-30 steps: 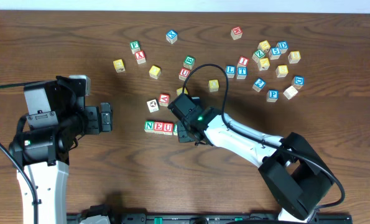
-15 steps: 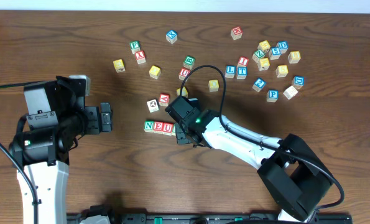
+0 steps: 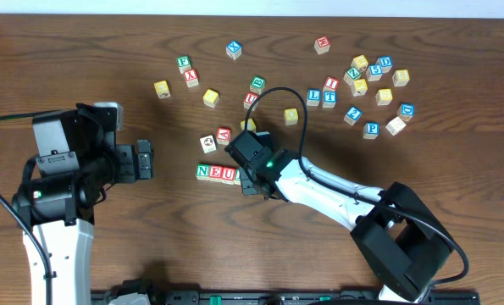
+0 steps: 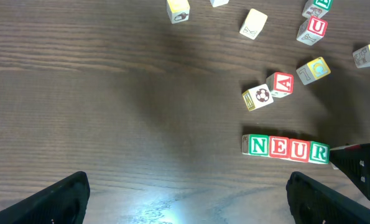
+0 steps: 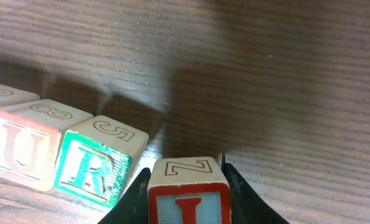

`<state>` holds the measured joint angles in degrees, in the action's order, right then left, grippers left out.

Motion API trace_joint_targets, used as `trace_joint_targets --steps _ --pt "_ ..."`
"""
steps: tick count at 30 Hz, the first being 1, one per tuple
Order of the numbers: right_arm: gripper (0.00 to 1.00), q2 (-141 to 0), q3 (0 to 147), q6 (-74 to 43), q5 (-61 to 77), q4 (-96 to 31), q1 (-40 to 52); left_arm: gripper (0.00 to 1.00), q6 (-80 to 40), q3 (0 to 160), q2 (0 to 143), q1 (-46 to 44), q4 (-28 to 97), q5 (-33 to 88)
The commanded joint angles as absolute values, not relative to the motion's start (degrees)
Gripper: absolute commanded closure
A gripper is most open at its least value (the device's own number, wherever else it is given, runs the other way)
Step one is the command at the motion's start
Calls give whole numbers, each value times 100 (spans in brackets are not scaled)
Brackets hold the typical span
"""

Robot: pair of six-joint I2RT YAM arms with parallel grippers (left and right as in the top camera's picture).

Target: Spell out NEURIPS

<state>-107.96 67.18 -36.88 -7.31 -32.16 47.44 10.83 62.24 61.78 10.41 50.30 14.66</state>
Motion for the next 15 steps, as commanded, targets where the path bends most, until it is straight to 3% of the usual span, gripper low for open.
trace_joint_targets --steps 1,15 --pt "96 -10768 6696 -3612 -867 -3173 4772 1 1177 6307 6176 1059 5030 1446" --pt "96 -10768 6696 -3505 -867 -2985 4772 1 1175 6307 6176 1059 5030 1448"
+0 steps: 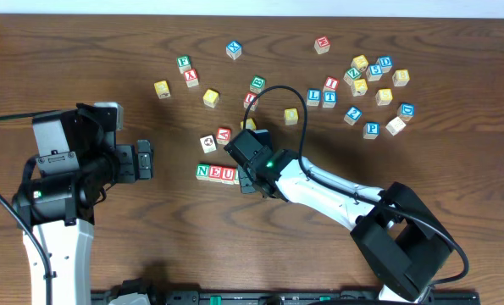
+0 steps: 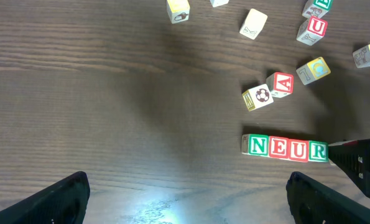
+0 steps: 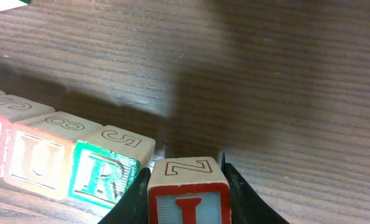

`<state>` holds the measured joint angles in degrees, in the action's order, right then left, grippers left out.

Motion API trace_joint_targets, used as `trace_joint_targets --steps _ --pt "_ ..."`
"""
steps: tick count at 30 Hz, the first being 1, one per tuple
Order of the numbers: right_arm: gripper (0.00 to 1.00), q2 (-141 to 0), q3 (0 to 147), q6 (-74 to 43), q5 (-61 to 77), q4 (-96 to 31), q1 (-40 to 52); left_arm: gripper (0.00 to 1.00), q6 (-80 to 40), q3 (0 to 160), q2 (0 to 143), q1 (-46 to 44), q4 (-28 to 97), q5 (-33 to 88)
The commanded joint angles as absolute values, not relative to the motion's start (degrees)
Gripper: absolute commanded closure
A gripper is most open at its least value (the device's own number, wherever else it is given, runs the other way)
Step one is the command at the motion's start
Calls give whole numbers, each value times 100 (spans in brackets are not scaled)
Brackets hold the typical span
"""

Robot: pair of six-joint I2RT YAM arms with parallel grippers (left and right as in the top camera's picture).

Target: Spell out NEURIPS

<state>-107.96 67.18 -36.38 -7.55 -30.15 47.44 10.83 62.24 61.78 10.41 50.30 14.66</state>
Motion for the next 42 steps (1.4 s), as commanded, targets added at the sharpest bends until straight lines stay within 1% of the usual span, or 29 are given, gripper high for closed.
trace_joint_targets --steps 1,21,30,42 --pt "96 -10768 6696 -3505 -867 -2982 4772 1 1177 6307 6176 1059 5030 1448" --pt "99 -10768 6696 -3522 -956 -3135 4768 1 1177 6307 6176 1059 5030 1446" --pt "99 -10781 6696 -3653 -1022 -3153 4768 1 1175 6307 6176 1059 5030 1448" --pt "98 -10866 6694 -4241 -1214 -3216 4772 1 1175 6307 6176 1059 5030 1446"
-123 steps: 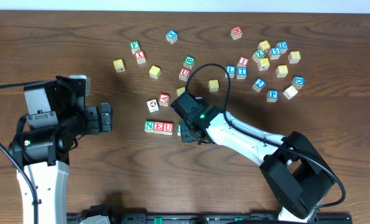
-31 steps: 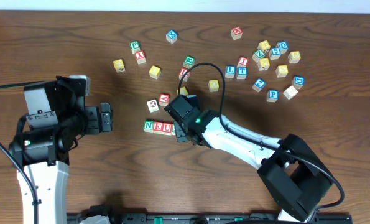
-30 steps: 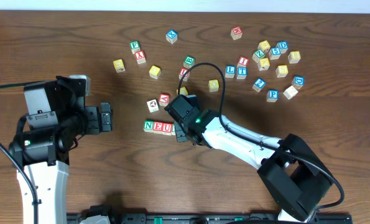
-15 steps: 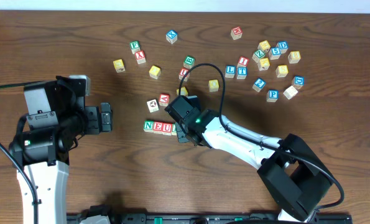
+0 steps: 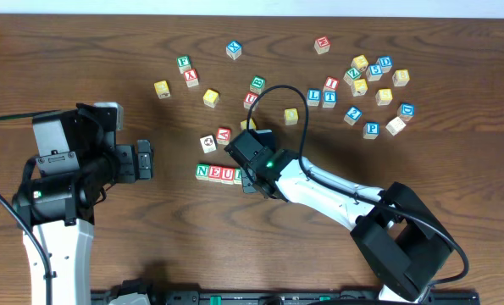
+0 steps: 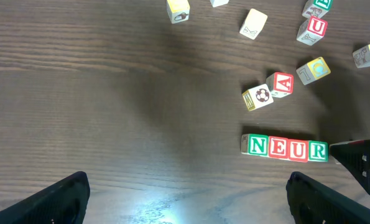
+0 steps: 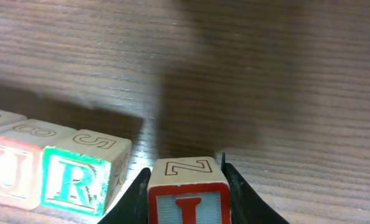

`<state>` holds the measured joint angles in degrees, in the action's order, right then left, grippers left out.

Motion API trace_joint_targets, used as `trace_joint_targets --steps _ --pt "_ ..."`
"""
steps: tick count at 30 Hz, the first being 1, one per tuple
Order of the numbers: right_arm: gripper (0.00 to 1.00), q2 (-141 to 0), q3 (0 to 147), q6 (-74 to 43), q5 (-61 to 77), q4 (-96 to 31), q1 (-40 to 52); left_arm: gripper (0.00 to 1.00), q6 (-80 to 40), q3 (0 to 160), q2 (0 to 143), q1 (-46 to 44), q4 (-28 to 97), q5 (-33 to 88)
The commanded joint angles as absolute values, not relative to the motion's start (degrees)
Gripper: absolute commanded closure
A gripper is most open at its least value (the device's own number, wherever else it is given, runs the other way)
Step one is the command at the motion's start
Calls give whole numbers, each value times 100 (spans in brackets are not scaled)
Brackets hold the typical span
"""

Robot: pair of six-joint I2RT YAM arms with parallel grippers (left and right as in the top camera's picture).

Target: Spell out NEURIPS

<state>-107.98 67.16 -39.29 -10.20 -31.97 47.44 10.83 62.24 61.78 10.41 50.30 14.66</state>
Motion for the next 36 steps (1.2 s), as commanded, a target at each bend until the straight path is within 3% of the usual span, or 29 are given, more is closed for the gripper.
trace_joint_targets --steps 1,36 --pt "98 -10877 6694 -4287 -1212 -3225 4772 1 1177 6307 6176 1059 5030 1446" --pt "98 -11146 6619 -4582 -1343 -3011 4971 1 1177 6307 6176 1059 5030 1446"
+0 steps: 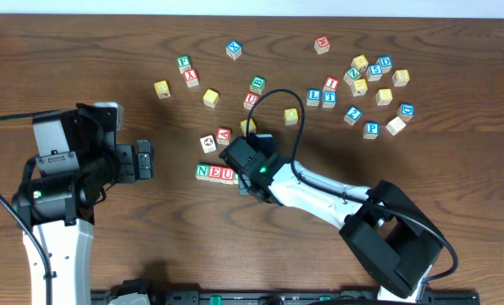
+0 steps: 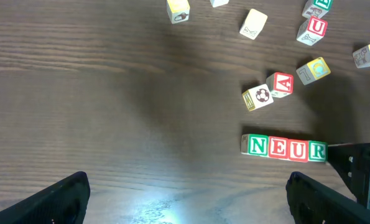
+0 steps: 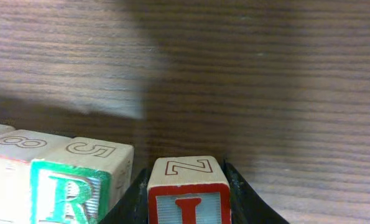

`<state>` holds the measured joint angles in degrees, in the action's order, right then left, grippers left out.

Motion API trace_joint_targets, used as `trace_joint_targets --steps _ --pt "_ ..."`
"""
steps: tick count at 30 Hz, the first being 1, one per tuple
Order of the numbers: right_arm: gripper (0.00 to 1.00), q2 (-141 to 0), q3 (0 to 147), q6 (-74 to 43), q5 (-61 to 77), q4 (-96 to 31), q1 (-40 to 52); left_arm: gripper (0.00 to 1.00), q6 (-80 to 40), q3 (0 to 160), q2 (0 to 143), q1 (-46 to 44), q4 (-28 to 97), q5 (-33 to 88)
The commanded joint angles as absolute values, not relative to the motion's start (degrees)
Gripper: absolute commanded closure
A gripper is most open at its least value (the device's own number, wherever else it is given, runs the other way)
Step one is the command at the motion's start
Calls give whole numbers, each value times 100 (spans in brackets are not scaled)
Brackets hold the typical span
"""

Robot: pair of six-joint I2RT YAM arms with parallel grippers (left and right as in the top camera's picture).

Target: Spell out NEURIPS

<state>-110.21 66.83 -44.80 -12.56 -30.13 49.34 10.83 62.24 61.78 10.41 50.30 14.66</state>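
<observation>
A row of blocks reads N, E, U, R on the wooden table; it also shows in the overhead view. My right gripper is shut on the red I block, held just right of the green R block, a narrow gap between them. In the overhead view the right gripper covers the row's right end. My left gripper stands open well left of the row, over bare wood. A blue P block lies far right.
Loose blocks lie behind the row: a soccer-ball block, a red A, a yellow block and a red U. A cluster of several letter blocks sits at the far right. The right arm's black cable arches over the middle.
My right gripper, still shut on the I block, has moved left, so the I now sits close beside the R. The left arm has not moved.
The NEUR row stood complete throughout, with my right gripper shut on the I block to the right of the R. The gap to the R varied a little between moments and is now at its narrowest. My left gripper stayed open and still.
</observation>
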Motion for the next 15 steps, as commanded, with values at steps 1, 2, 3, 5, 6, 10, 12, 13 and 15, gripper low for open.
trace_joint_targets --steps 1,2,3,5,6,10,12,13,15 --pt "98 -11148 6619 -4582 -1343 -3009 4971 1 1175 6307 6176 1059 5030 1448" --pt "97 -11148 6619 -4582 -1341 -3002 4971 1 1177 6307 6176 1059 5030 1446" --pt "97 -11150 6619 -4582 -1343 -2995 4971 1 1177 6307 6176 1059 5030 1446" --pt "95 -11148 6619 -4582 -1343 -2993 4971 1 1175 6307 6176 1059 5030 1446" --pt "93 -11150 6619 -4582 -1343 -2993 4971 1 1175 6307 6176 1059 5030 1446" --pt "85 -11150 6619 -4582 -1417 -2995 4971 1 1177 6307 6176 1059 5030 1448" --pt "82 -11148 6619 -4582 -1455 -2995 4971 1 1175 6307 6176 1059 5030 1446" --pt "79 -11148 6619 -4582 -1455 -2995 4969 1 1177 6307 6176 1059 5030 1446" --pt "75 -11150 6619 -4582 -1455 -2995 4969 1 1175 6307 6176 1059 5030 1448"
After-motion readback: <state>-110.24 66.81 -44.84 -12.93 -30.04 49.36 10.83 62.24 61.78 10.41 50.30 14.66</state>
